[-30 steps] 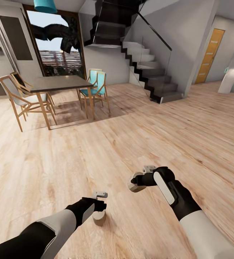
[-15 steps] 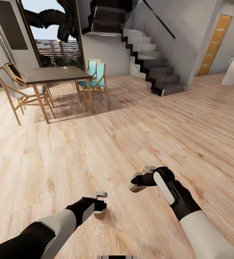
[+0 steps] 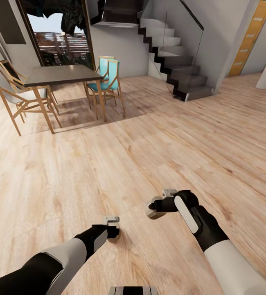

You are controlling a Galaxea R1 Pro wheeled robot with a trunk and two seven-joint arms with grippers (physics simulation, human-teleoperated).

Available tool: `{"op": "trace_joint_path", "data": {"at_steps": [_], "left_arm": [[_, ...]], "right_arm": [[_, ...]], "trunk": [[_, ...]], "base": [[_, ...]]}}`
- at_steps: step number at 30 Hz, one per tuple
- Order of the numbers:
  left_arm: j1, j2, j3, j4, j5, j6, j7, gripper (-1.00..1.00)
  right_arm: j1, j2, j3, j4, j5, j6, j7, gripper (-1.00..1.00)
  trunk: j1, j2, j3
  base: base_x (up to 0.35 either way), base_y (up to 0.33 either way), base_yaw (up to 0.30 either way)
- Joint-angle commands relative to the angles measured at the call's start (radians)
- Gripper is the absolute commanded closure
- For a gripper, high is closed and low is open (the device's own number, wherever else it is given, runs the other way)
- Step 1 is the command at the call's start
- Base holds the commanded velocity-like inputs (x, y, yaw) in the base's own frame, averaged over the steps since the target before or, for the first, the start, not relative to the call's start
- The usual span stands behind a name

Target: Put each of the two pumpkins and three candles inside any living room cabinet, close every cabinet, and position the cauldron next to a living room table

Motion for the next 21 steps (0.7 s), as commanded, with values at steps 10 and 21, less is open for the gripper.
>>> {"op": "trace_joint_path", "data": {"at_steps": [10,21], "left_arm": [[0.0,0.0,-0.01,-0.001,0.01,0.002,0.006,-1.0],[0.0,0.0,-0.008,-0.001,0.01,0.003,0.006,-1.0]], "right_arm": [[-0.001,-0.001,0.003,-0.001,-0.011,0.002,-0.01,1.0],[-0.001,-0.001,0.003,-0.001,-0.011,0.002,-0.01,1.0]], "trunk": [[0.0,0.0,-0.001],[0.0,0.0,-0.001]], "base": [[0.0,0.0,0.0],[0.2,0.0,0.0]]}}
